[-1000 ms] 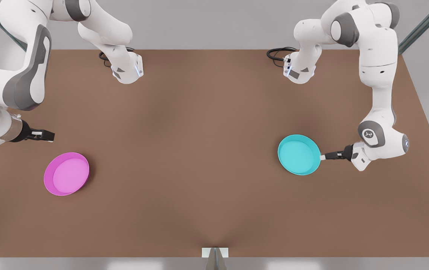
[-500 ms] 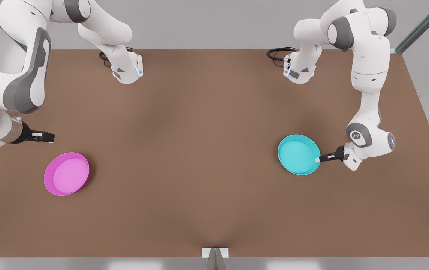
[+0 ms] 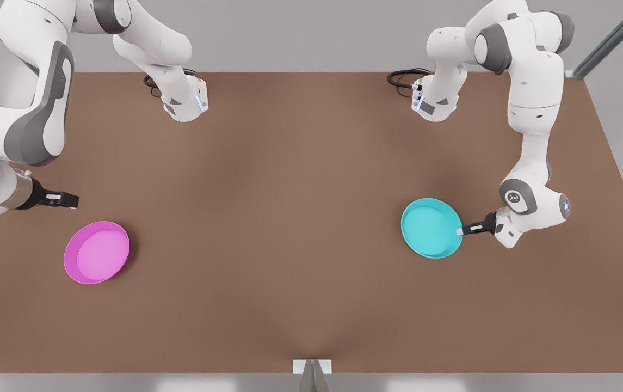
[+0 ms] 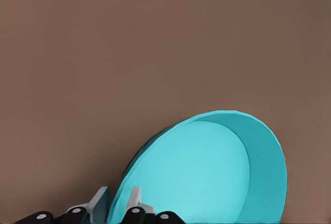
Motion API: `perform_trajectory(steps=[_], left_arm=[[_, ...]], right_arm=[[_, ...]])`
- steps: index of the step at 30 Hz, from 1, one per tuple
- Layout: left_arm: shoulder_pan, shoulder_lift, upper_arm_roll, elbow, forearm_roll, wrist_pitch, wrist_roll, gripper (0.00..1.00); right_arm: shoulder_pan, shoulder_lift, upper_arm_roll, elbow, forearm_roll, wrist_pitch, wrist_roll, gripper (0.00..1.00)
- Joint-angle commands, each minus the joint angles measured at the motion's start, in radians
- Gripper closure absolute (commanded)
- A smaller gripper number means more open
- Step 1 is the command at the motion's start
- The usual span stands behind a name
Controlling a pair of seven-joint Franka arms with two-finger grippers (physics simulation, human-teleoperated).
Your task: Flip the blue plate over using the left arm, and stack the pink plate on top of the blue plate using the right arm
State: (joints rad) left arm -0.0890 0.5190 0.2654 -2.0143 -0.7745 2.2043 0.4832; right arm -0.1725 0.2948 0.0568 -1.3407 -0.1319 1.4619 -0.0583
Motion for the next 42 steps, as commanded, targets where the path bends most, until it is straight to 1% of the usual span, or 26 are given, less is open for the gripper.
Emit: perform_trajectory(steps=[1, 7, 14, 21, 25, 26, 28, 30, 39, 40, 42], left_arm=[[0.000, -0.001, 0.000, 0.000, 0.001, 0.000, 0.000, 0.43], [-0.009, 0.006, -0.023, -0.004, 0.024, 0.049, -0.026, 0.44], [-0.009, 0.016, -0.028, -0.004, 0.026, 0.052, -0.034, 0.50], [-0.009, 0.012, -0.031, -0.017, 0.026, 0.049, -0.031, 0.53], [-0.009, 0.013, -0.031, -0.017, 0.027, 0.052, -0.031, 0.59], [-0.009, 0.013, -0.031, -0.017, 0.027, 0.052, -0.031, 0.62], [-0.009, 0.015, -0.031, -0.015, 0.026, 0.052, -0.029, 0.65], [-0.009, 0.015, -0.031, -0.015, 0.027, 0.060, -0.029, 0.70], [-0.009, 0.022, -0.032, -0.017, 0.027, 0.072, -0.031, 0.72], [-0.009, 0.021, -0.032, -0.017, 0.027, 0.071, -0.031, 0.79], [-0.009, 0.016, -0.031, -0.017, 0.027, 0.066, -0.031, 0.79]], right_arm=[[-0.001, 0.000, 0.000, 0.000, 0.000, 0.000, 0.000, 0.00], [-0.002, 0.007, 0.000, 0.000, 0.000, 0.000, -0.002, 0.00], [-0.008, 0.007, 0.000, 0.000, 0.000, -0.002, -0.002, 0.00], [-0.010, 0.007, 0.000, -0.002, 0.000, 0.000, -0.002, 0.00], [-0.010, 0.009, 0.000, -0.002, 0.000, 0.000, -0.002, 0.00], [-0.008, 0.009, 0.000, -0.002, 0.000, 0.002, -0.002, 0.00], [-0.010, 0.009, 0.000, -0.002, 0.000, 0.000, -0.002, 0.00], [-0.010, 0.009, 0.000, -0.002, -0.002, 0.000, -0.002, 0.00], [-0.010, 0.009, 0.000, -0.002, -0.009, 0.000, -0.003, 0.00], [-0.010, 0.007, 0.000, -0.002, -0.009, 0.000, -0.003, 0.00], [-0.010, 0.009, 0.000, -0.003, -0.009, 0.000, -0.003, 0.00]])
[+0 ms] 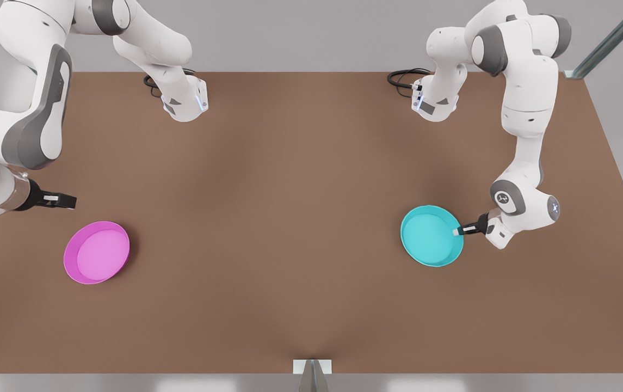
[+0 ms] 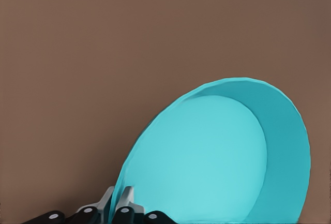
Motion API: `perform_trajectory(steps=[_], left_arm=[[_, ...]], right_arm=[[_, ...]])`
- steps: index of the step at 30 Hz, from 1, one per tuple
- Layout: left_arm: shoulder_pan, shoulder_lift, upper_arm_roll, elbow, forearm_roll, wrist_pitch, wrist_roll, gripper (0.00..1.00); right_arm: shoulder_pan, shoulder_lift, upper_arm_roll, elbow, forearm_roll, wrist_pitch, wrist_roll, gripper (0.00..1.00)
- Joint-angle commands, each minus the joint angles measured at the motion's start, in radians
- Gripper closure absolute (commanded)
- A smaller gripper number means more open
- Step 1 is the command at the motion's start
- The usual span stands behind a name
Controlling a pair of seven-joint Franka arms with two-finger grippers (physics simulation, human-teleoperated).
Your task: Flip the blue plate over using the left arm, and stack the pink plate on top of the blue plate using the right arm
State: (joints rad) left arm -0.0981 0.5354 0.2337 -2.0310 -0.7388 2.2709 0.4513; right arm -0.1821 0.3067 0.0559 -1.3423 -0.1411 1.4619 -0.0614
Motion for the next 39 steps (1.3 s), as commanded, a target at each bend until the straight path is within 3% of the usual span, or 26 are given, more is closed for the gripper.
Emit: perform_trajectory(steps=[1, 14, 18, 25, 34, 39], left_arm=[[0.000, -0.002, 0.001, 0.000, -0.008, -0.001, 0.001, 0.79], [0.000, -0.067, 0.006, 0.060, -0.001, -0.117, -0.069, 0.79], [0.000, -0.101, -0.005, 0.152, 0.150, -0.215, -0.189, 0.79], [-0.008, -0.173, -0.086, 0.193, 0.395, -0.223, -0.376, 0.79], [-0.178, -0.207, -0.096, 0.207, 0.627, -0.225, -0.738, 0.79], [-0.275, -0.209, -0.096, 0.321, 0.843, -0.383, -0.977, 0.79]], right_arm=[[0.000, 0.003, 0.001, 0.002, 0.000, 0.000, -0.002, 0.00], [-0.023, 0.003, 0.001, 0.003, 0.000, 0.002, -0.012, 0.00], [-0.023, 0.003, 0.001, 0.006, 0.000, 0.002, -0.012, 0.00], [-0.027, 0.005, -0.001, 0.006, 0.000, 0.003, -0.012, 0.00], [-0.034, 0.009, 0.001, 0.006, 0.000, 0.005, -0.012, 0.00], [-0.045, 0.015, 0.001, 0.006, 0.000, 0.005, -0.012, 0.00]])
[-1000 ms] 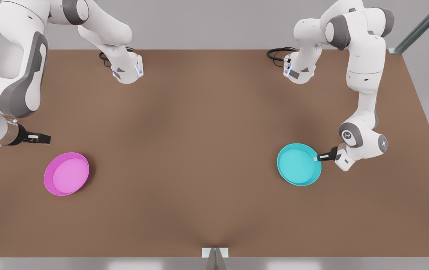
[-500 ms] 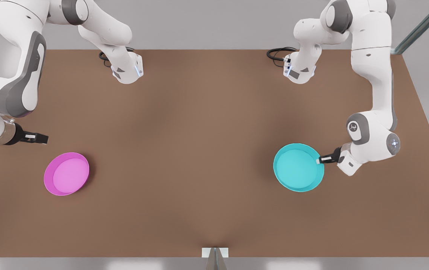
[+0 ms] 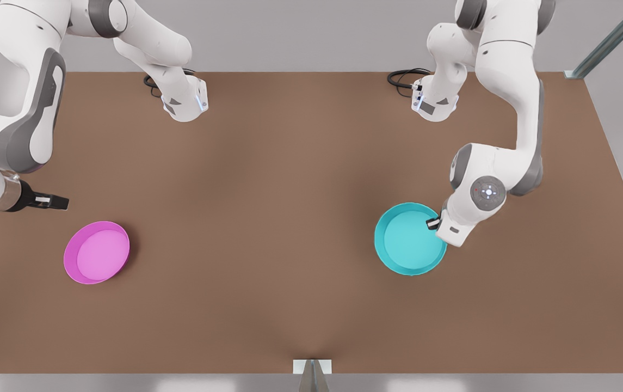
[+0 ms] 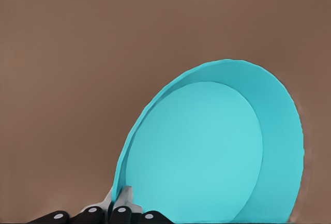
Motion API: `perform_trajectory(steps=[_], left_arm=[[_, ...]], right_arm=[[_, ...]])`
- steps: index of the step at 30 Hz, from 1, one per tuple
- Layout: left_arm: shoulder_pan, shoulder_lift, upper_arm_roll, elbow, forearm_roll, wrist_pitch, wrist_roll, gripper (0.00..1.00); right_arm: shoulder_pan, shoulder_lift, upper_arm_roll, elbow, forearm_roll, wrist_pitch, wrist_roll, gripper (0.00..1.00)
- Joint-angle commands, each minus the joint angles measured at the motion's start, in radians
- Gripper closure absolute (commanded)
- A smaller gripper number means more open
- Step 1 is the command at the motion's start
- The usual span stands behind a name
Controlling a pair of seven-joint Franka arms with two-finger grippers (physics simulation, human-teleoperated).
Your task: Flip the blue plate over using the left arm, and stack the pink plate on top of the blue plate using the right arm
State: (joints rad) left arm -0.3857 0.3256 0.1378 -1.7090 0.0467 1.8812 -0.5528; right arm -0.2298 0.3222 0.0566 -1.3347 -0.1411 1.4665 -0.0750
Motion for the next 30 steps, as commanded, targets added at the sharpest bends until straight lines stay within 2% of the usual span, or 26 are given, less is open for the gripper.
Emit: perform_trajectory(steps=[1, 9, 15, 23, 30], left_arm=[[-0.001, 0.001, 0.000, 0.000, 0.096, -0.001, -0.018, 0.79], [-0.168, 0.018, -0.004, 0.029, 0.341, -0.126, -0.352, 0.79], [-0.300, 0.056, -0.004, 0.031, 0.533, -0.289, -0.562, 0.79], [-0.470, 0.240, -0.003, 0.161, 0.751, -0.626, -0.708, 0.79], [-0.567, 0.359, -0.003, 0.178, 0.806, -0.775, -0.774, 0.79]], right_arm=[[0.001, 0.000, 0.000, 0.000, 0.000, 0.000, 0.000, 0.00], [-0.005, 0.002, 0.000, -0.001, 0.000, -0.005, 0.000, 0.00], [-0.014, 0.003, 0.000, -0.004, 0.000, -0.005, 0.000, 0.00], [-0.023, 0.008, 0.000, -0.004, 0.002, -0.008, 0.000, 0.00], [-0.040, 0.008, 0.000, -0.004, 0.002, -0.006, -0.002, 0.00]])
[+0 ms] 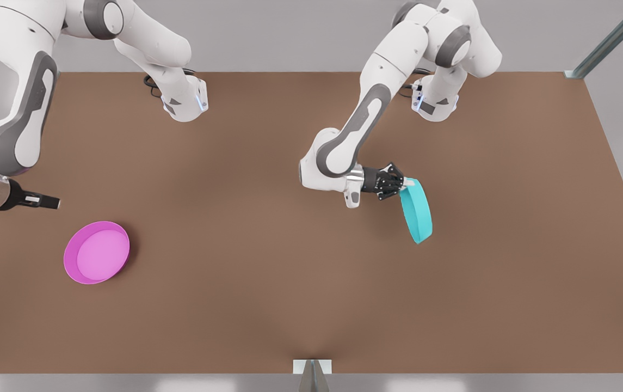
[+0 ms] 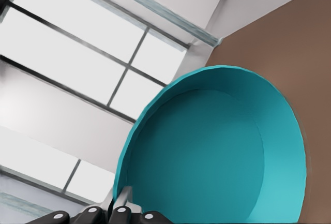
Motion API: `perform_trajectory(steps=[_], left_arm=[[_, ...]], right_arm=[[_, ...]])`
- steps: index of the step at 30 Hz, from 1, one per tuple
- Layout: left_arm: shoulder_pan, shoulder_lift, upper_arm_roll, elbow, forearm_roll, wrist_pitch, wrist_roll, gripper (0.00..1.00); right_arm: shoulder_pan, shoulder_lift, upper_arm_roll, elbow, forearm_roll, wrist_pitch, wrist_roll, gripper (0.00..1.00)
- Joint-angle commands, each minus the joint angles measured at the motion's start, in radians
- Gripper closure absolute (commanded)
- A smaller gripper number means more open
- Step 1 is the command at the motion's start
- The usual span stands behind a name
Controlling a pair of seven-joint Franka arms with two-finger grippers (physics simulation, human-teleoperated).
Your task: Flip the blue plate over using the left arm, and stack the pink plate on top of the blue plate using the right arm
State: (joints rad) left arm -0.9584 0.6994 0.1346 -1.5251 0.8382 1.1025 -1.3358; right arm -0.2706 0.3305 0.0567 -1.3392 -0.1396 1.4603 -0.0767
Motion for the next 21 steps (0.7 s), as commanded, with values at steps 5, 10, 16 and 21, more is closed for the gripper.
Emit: perform_trajectory(steps=[5, 10, 16, 21], left_arm=[[-0.026, 0.045, -0.001, 0.014, 0.012, -0.007, -0.009, 0.79], [-0.060, 0.063, -0.004, 0.014, -0.033, -0.007, -0.055, 0.79], [-0.071, 0.086, -0.004, 0.014, -0.039, -0.012, -0.079, 0.79], [-0.091, 0.114, -0.003, 0.013, -0.033, -0.044, -0.101, 0.79]], right_arm=[[-0.007, 0.001, 0.000, 0.000, 0.000, 0.000, -0.009, 0.00], [-0.009, 0.002, 0.000, 0.000, 0.000, 0.002, -0.009, 0.00], [-0.016, 0.001, 0.000, 0.000, 0.000, 0.002, -0.011, 0.00], [-0.025, 0.002, 0.000, 0.000, 0.000, 0.003, -0.021, 0.00]])
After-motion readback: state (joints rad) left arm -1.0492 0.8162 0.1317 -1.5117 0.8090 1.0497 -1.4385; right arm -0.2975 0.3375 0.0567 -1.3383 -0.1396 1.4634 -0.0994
